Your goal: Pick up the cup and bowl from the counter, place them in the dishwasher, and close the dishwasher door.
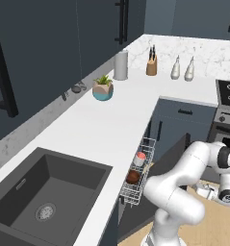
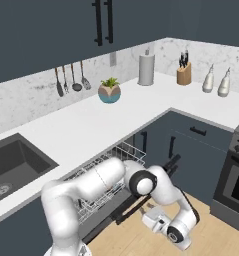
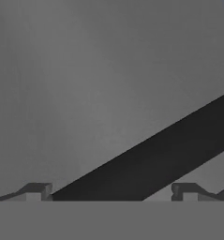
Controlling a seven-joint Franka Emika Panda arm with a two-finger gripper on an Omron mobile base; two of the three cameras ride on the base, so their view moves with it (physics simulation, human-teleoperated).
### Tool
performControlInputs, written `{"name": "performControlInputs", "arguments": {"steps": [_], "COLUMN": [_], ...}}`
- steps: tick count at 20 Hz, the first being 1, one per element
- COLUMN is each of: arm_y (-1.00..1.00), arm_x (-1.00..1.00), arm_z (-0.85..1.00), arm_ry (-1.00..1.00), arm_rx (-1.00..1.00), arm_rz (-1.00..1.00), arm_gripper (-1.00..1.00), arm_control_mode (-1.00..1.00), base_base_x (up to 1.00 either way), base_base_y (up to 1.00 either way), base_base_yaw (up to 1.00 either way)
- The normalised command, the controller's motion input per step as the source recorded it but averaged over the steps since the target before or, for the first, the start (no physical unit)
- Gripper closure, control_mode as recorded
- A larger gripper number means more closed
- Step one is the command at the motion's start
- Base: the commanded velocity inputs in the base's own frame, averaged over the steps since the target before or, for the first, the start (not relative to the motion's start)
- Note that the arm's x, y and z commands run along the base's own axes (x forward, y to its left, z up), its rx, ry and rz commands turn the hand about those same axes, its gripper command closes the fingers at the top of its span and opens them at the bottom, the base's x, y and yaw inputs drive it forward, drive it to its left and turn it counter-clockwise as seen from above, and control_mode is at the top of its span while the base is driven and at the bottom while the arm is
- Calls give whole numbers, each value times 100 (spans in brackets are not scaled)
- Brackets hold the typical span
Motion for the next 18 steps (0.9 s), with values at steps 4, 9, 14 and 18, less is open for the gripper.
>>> {"name": "performControlInputs", "arguments": {"steps": [4,9,14,18], "arm_y": [100,100,100,100], "arm_x": [71,77,86,89], "arm_z": [14,26,26,16], "arm_ry": [-3,-4,-3,-1], "arm_rx": [0,0,-1,-1], "arm_rz": [0,0,0,0], "arm_gripper": [-100,-100,-100,-100], "arm_control_mode": [-100,-100,-100,-100], "base_base_x": [0,0,0,0], "base_base_y": [0,0,0,0], "base_base_yaw": [0,0,0,0]}}
